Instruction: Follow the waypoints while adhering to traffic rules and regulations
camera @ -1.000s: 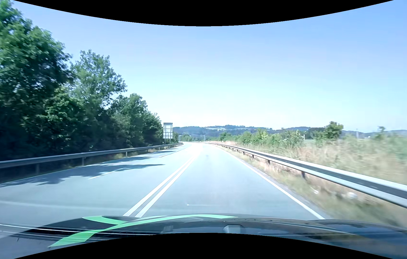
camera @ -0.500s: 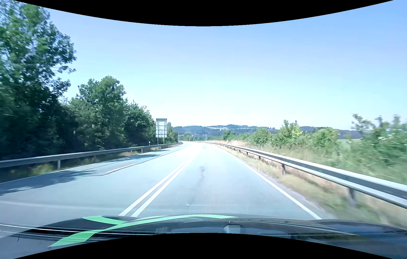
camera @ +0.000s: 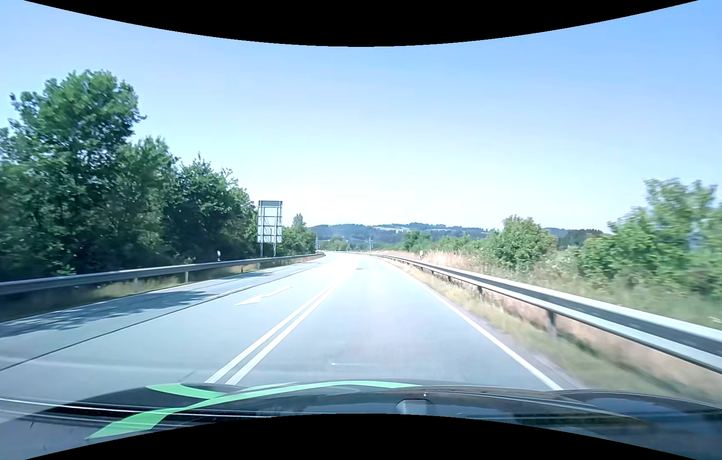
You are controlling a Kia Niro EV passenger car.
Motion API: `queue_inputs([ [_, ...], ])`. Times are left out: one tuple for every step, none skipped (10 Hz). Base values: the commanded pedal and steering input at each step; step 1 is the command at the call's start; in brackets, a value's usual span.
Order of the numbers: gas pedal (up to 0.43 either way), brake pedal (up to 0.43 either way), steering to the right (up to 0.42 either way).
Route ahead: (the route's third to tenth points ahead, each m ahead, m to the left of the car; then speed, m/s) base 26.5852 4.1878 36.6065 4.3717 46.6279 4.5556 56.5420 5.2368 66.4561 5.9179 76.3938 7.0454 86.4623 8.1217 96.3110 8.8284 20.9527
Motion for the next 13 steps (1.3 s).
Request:
queue_inputs([
  [0.138, 0.0, -0.01],
  [0.138, 0.0, -0.01],
  [0.138, 0.0, -0.01],
  [0.138, 0.0, -0.01],
  [0.138, 0.0, -0.01],
  [0.13, 0.0, -0.01],
  [0.13, 0.0, -0.01],
  [0.13, 0.0, -0.01],
  [0.13, 0.0, -0.01],
  [0.13, 0.0, -0.01],
  [0.13, 0.0, -0.01],
  [0.13, 0.0, -0.009],
  [0.13, 0.0, -0.01],
])
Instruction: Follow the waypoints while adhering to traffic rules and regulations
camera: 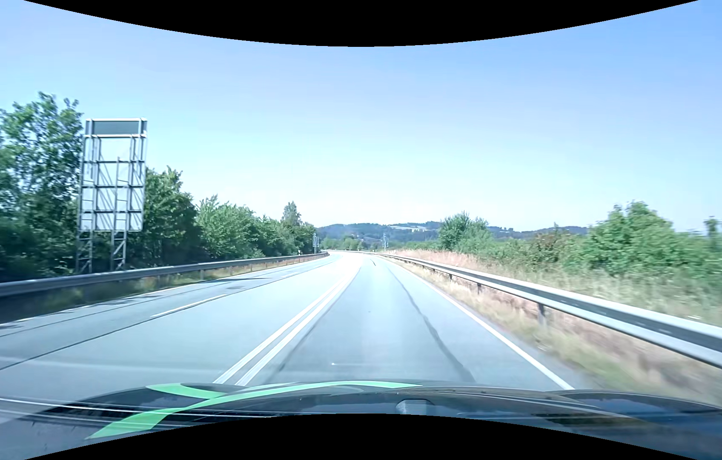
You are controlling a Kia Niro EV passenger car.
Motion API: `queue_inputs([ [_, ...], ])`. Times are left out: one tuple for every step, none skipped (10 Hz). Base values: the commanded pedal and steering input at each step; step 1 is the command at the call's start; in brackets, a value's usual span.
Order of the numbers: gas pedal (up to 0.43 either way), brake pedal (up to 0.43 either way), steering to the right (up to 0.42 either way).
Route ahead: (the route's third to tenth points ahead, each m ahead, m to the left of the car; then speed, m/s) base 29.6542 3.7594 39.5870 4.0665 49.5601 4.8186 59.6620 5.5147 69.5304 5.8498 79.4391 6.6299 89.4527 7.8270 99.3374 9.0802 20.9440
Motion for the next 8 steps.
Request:
queue_inputs([
  [0.13, 0.0, -0.009],
  [0.13, 0.0, -0.009],
  [0.138, 0.0, -0.008],
  [0.169, 0.0, -0.007],
  [0.169, 0.0, -0.007],
  [0.169, 0.0, -0.007],
  [0.169, 0.0, -0.007],
  [0.169, 0.0, -0.008],
])
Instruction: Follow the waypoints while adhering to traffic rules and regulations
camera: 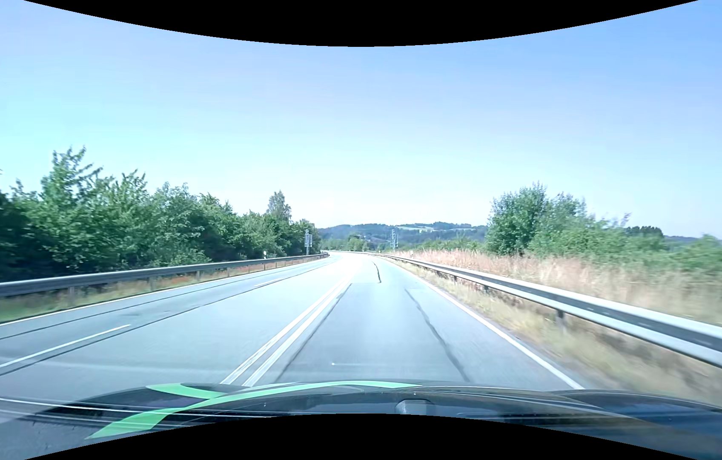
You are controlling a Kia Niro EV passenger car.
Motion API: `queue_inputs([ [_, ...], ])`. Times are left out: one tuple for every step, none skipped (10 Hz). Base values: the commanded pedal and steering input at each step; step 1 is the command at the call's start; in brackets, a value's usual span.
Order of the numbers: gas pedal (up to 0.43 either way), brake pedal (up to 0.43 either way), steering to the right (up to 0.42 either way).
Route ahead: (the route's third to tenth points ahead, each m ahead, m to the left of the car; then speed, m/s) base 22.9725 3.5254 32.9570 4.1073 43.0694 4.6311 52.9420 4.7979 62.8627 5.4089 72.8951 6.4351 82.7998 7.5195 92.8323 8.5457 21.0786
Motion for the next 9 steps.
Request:
queue_inputs([
  [0.169, 0.0, -0.009],
  [0.169, 0.0, -0.009],
  [0.169, 0.0, -0.009],
  [0.138, 0.0, -0.009],
  [0.118, 0.0, -0.01],
  [0.118, 0.0, -0.01],
  [0.118, 0.0, -0.01],
  [0.13, 0.0, -0.009],
  [0.138, 0.0, -0.009],
])
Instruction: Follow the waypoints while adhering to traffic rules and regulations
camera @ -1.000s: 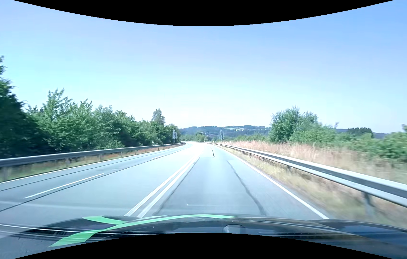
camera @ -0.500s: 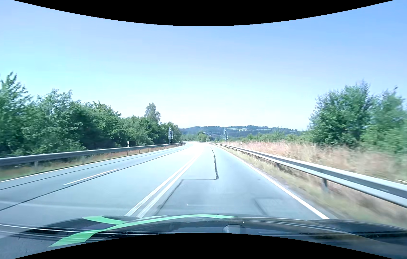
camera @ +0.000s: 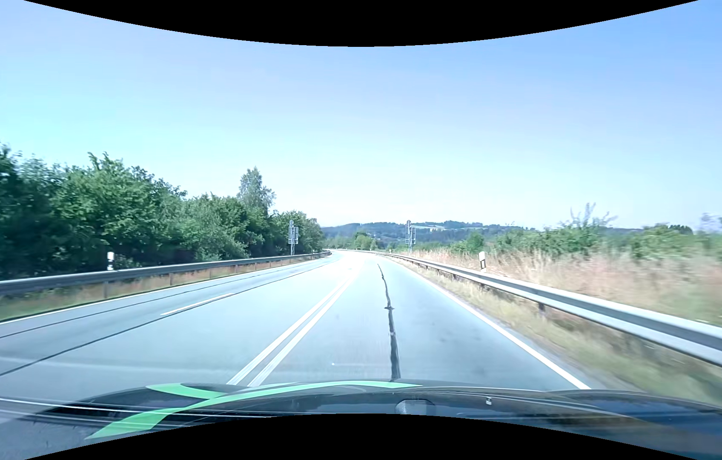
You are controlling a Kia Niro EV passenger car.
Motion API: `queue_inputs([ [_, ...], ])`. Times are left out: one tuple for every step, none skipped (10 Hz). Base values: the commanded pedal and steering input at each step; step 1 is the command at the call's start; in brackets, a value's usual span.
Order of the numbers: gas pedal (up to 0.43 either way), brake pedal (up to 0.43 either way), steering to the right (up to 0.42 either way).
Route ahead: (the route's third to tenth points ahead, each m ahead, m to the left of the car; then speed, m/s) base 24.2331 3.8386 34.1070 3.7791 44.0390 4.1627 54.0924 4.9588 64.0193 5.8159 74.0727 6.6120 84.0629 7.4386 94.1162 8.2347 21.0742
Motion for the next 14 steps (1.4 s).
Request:
queue_inputs([
  [0.15, 0.0, -0.009],
  [0.15, 0.0, -0.009],
  [0.157, 0.0, -0.008],
  [0.169, 0.0, -0.007],
  [0.177, 0.0, -0.007],
  [0.177, 0.0, -0.007],
  [0.189, 0.0, -0.007],
  [0.189, 0.0, -0.007],
  [0.189, 0.0, -0.007],
  [0.177, 0.0, -0.007],
  [0.15, 0.0, -0.007],
  [0.15, 0.0, -0.007],
  [0.15, 0.0, -0.008],
  [0.15, 0.0, -0.008],
])
